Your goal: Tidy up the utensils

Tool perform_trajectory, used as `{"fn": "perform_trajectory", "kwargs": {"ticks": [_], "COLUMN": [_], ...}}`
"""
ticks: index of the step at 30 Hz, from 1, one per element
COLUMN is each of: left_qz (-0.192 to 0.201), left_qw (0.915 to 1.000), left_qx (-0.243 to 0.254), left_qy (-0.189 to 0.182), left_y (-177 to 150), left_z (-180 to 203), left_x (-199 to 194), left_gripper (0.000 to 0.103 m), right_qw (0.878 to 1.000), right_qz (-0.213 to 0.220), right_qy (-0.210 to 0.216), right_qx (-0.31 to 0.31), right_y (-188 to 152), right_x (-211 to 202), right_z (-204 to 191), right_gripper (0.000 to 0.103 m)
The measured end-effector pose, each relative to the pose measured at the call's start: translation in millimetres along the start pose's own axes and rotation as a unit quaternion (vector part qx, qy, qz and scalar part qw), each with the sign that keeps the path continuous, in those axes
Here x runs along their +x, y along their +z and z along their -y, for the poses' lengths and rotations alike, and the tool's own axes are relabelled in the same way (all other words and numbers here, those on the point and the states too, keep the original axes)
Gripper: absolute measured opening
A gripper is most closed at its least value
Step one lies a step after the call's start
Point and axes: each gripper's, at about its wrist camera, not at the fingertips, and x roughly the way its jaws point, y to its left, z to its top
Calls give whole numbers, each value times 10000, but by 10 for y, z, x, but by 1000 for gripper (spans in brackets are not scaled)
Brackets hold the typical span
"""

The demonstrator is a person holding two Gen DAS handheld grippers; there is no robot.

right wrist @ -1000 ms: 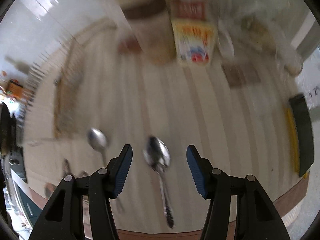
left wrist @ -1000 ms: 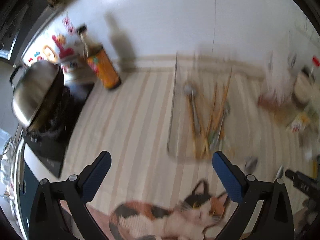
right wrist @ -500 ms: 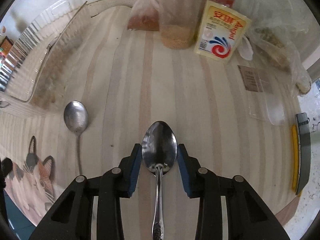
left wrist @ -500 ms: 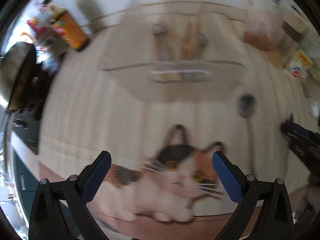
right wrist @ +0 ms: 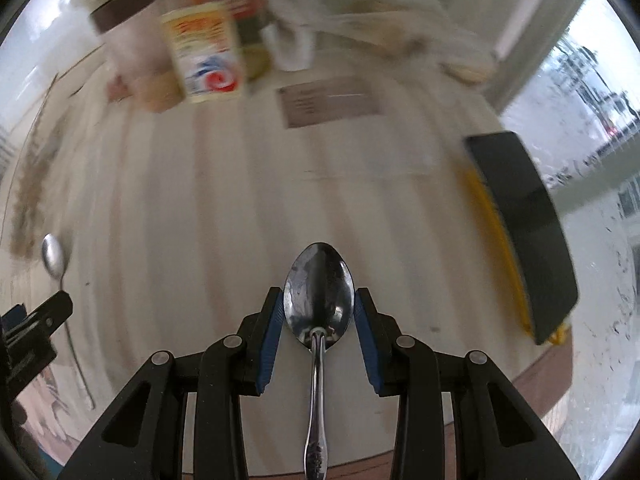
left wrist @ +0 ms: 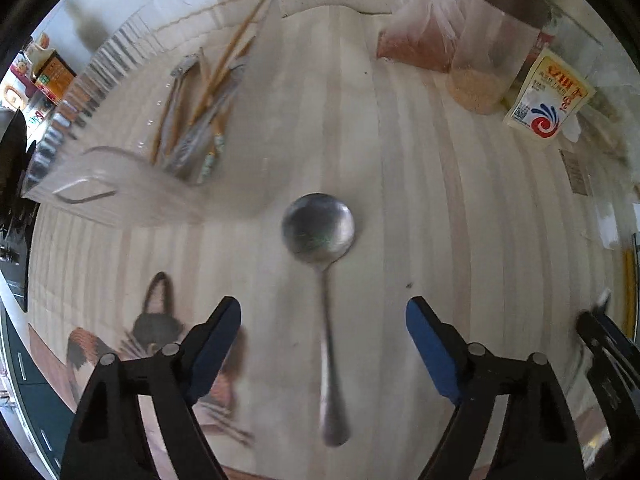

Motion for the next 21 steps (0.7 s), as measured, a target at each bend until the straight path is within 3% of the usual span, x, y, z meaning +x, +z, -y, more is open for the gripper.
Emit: {"fn": "perform_trajectory", "kwargs": {"ticks": [7, 9, 16, 21], "left_qz": [5, 31, 118, 119], "left_qw": [9998, 9998, 9998, 9999], "left_qx": [-182, -212, -137, 43], "left_qy": [92, 57, -65, -69], "left_y": [75, 100, 298, 222], "left_z": [65, 76, 171, 231], "left_x": [107, 107, 102, 48], "left_gripper": [64, 58, 20, 11], "right_qw": [9997, 9997, 9998, 9999], "right_qz": [34, 27, 25, 45], "right_qy": [-54, -48, 32, 146], "right_qx": [229, 236, 182, 41], "right_y": [-74, -92, 1, 115], "right_x": [-50, -46, 4, 33], "right_z": [384, 343, 253, 106], "right_gripper": [38, 38, 38, 38]}}
